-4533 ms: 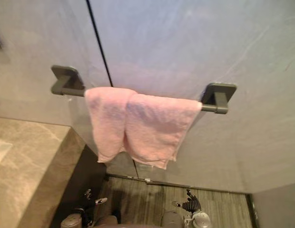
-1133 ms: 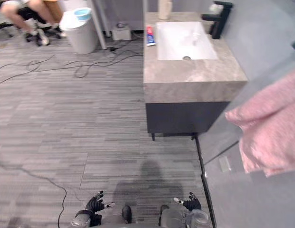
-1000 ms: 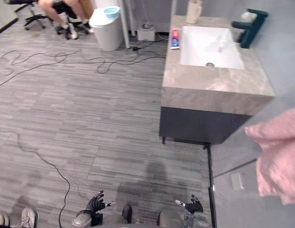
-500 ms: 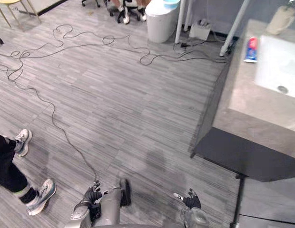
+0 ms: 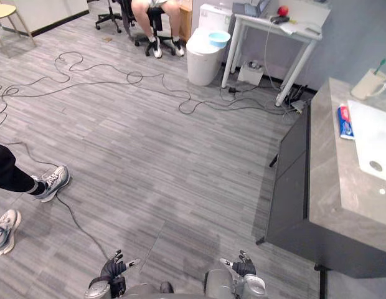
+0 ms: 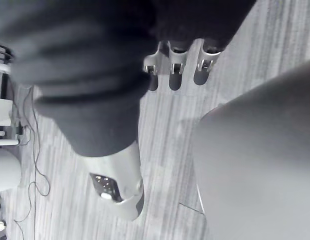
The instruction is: Organize washtable
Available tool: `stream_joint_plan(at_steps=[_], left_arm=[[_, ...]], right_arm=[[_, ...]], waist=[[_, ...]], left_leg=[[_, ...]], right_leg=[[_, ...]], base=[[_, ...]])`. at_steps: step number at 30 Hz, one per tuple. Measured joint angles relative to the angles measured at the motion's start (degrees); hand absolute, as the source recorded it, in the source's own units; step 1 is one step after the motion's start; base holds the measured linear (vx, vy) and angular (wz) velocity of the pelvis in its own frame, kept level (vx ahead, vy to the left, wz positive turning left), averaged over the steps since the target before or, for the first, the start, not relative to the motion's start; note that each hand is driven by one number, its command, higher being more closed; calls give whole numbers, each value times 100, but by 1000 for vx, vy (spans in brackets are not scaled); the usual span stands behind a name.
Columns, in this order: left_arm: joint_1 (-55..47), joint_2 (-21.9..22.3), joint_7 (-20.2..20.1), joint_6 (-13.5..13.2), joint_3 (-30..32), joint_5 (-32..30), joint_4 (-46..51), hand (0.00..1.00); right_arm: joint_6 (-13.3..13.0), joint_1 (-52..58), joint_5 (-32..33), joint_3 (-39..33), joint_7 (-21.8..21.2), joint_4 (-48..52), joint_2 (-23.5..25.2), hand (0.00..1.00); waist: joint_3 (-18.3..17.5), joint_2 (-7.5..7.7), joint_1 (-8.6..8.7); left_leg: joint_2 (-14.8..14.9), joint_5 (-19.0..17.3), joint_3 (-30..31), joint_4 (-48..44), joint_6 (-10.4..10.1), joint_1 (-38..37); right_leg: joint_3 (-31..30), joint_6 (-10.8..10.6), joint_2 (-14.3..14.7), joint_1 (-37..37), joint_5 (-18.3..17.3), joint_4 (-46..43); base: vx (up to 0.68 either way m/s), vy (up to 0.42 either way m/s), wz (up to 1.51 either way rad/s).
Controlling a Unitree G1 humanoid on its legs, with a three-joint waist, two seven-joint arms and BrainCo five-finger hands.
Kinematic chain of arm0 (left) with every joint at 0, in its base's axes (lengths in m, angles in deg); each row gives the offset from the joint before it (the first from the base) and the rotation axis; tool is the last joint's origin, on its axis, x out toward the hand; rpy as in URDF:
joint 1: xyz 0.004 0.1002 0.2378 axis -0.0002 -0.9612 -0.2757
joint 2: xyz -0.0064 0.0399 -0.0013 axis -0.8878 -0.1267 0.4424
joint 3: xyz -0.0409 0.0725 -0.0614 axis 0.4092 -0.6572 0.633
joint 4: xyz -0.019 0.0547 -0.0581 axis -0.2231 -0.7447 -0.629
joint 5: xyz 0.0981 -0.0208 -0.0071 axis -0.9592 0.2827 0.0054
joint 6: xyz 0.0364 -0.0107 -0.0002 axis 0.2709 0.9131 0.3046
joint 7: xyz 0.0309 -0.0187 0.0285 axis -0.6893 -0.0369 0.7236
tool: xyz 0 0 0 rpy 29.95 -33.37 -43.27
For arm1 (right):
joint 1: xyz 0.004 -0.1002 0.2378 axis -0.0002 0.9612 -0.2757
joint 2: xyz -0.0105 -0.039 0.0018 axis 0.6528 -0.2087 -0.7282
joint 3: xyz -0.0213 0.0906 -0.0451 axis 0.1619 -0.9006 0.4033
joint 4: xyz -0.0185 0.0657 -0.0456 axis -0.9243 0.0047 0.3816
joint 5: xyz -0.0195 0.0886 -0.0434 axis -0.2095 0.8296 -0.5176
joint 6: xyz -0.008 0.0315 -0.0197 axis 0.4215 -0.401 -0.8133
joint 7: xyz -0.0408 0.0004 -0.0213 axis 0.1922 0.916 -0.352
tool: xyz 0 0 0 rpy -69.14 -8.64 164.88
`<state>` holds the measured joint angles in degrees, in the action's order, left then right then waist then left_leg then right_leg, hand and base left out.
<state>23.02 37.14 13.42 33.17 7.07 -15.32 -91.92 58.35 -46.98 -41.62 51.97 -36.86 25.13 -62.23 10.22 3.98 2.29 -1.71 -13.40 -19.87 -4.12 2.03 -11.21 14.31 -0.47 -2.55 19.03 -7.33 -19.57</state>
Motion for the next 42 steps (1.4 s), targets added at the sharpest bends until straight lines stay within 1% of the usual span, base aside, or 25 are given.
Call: stream_joint_plan(at_steps=[1, 4, 5, 6, 7, 9, 11, 13, 15, 16, 18, 20, 22, 23, 25, 26, 28, 31, 33, 34, 35, 36, 37, 39, 42], left_arm=[[-24, 1, -3, 2, -11, -4, -2, 0], [-127, 44, -35, 3, -32, -37, -1, 0], [-159, 114, -88, -2, 46, -103, 5, 0], [-176, 189, -110, -1, 124, -146, 15, 0], [-183, 310, -111, 4, 356, -165, 84, 0], [-223, 448, -115, 4, 491, -159, 223, 0], [-218, 442, -112, -2, 486, -166, 392, 0], [-173, 401, -115, -25, 451, -166, 454, 0], [-147, 403, -112, -28, 382, -167, 447, 0], [-146, 401, -109, -27, 321, -166, 445, 0], [-123, 378, -107, -31, 156, -165, 427, 0], [-116, 369, -111, -38, 69, -160, 295, 0], [-152, 311, -116, -41, 66, -161, 306, 0], [-119, 248, -111, -38, 87, -156, 294, 0], [-102, 170, -107, -25, 83, -158, 235, 0], [-58, 156, -101, -7, 55, -158, 159, 0], [-49, 181, -101, 0, 5, -148, 133, 0], [-16, 101, -98, -3, -41, -138, 133, 0], [61, 41, -100, 1, -184, -144, 115, 0], [46, 11, -103, 2, -219, -153, 73, 0], [32, 2, -111, 5, -216, -168, 11, 0], [-1, 5, -117, 15, -210, -198, -40, 0], [45, 95, -113, 27, -206, -212, -95, 0], [91, 248, -126, 25, -194, -235, -97, 0], [5, 395, -129, 14, -9, -341, 23, 0]], right_arm=[[0, 1, 2, 0, 0, 1, 2, 0], [4, 19, 1, -42, 0, 36, -60, 0], [11, 32, -47, -46, 0, 86, -95, 0], [15, 58, -62, -51, 1, 159, -94, 0], [37, 102, -70, -32, 4, 290, -95, 0], [46, 175, -82, -22, 12, 441, -92, 0], [64, 237, -87, 2, 33, 518, -59, 0], [84, 240, -87, -30, 32, 498, -19, 0], [99, 196, -87, -91, 34, 435, -44, 0], [99, 200, -88, -99, 37, 398, -49, 0], [120, 224, -94, -131, 43, 190, -186, 0], [137, 268, -79, -147, 47, 172, -234, 0], [140, 409, -112, -138, 31, 214, -184, 0], [144, 419, -117, -97, 27, 233, -85, 0], [149, 364, -117, -46, 2, 228, 92, 0], [150, 332, -135, -47, -10, 241, 126, 0], [145, 257, -166, -3, -68, 251, 58, 0], [136, 155, -165, 245, -76, 232, 15, 0], [140, -36, -172, 400, -75, 159, -10, 0], [138, -78, -227, 433, -77, 163, 3, 0], [132, -32, -261, 430, -74, 176, -5, 0], [131, 1, -306, 426, -75, 167, -77, 0], [148, 1, -344, 418, -74, 141, -181, 0], [148, 46, -370, 422, -62, 163, -326, 0], [146, 60, -358, 429, 31, 200, -311, 0]], waist=[[-2, 19, 15], [-24, 29, 144], [-61, -132, 138], [-74, -167, 159], [1, -289, 152], [71, -437, 106], [101, -390, -73], [111, -277, -80], [121, -238, -104], [115, -251, -102], [75, -353, -135], [6, -403, -160], [-148, -277, -175], [-174, -95, -169], [-192, 5, -205], [-198, 40, -205], [-126, -86, -199], [-140, -94, -183], [-114, -139, -179], [-109, -147, -183], [-144, -85, -163], [-172, -49, -137], [-152, -220, -139], [-132, -432, -106], [-75, -537, -210]], left_leg=[[-43, -41, 2, 26, -67, -84], [-67, -240, 253, -97, -405, -528], [155, -304, 323, -592, -538, -385], [322, -382, 373, -1390, -669, -72], [792, -115, 486, -3480, -888, 706], [1232, -94, 606, -4986, -905, 1259], [1559, -210, 618, -5836, -767, 1760], [1504, -313, 623, -5251, -602, 2093], [1079, -321, 1056, -3564, -581, 2542], [931, -285, 1239, -3018, -629, 2614], [586, 170, 2065, -1065, -1021, 2665], [583, 532, 2281, -910, -824, 2685], [582, 997, 1807, -1281, -515, 2573], [542, 793, 1452, -1568, -318, 2465], [539, 481, 1023, -1711, -102, 2174], [534, 410, 857, -1675, -12, 1942], [621, 297, 542, -1304, 44, 1249], [758, 195, 32, -760, -58, 626], [894, 151, -343, -533, -144, 369], [930, 142, -529, -496, -201, 238], [856, 62, -580, -503, -376, 89], [786, -68, -559, -579, -554, -19], [920, -168, -576, -695, -667, -77], [1386, -101, -472, -2287, -808, 487], [1781, -110, 14, -4201, -903, 1031]], right_leg=[[31, 51, 65, 17, 213, 281], [2, 679, 136, -59, 1094, 296], [65, 743, 233, -158, 919, 247], [63, 740, 318, -290, 803, 292], [-54, 834, 540, -644, 685, 482], [-202, 917, 812, -1004, 579, 625], [-703, 1087, 1037, -1552, 285, 709], [-1160, 1044, 1025, -1888, 173, 821], [-1803, 933, 935, -2089, 28, 910], [-1968, 896, 897, -2118, 0, 942], [-2557, 645, 820, -2228, -132, 1070], [-2880, 472, 812, -2306, -544, 844], [-3013, 219, 625, -2223, -1106, 98], [-2902, -55, 487, -1958, -1279, -683], [-2580, -424, 303, -1516, -1191, -1817], [-2360, -397, 175, -1353, -1225, -2187], [-1645, -299, -65, -1223, -1302, -2389], [-578, -294, -289, -868, -1305, -2041], [630, -191, -467, -557, -1232, -1496], [1156, 125, -404, -556, -903, -897], [1162, 394, -337, -573, -265, -350], [1076, 611, -345, -616, -46, -226], [1098, 607, -233, -672, -41, -270], [910, 660, 86, -995, -63, 252], [293, 742, 567, -1760, -14, 869]], base=[[370, -27, -3], [509, -122, 22], [634, -191, 14], [621, -201, -19], [514, -148, -34], [430, -85, -69], [477, -29, -121], [365, 14, -113], [357, 113, -129], [405, 181, -129], [402, 233, -128], [459, 314, -120], [582, 395, -113], [405, 274, -93], [423, 280, -111], [468, 297, -121], [342, 212, -102], [275, 104, -79], [264, 28, -98], [339, -35, -87], [437, -61, -72], [410, -56, -48], [320, -44, -37], [356, -98, -53], [411, -75, -102]])
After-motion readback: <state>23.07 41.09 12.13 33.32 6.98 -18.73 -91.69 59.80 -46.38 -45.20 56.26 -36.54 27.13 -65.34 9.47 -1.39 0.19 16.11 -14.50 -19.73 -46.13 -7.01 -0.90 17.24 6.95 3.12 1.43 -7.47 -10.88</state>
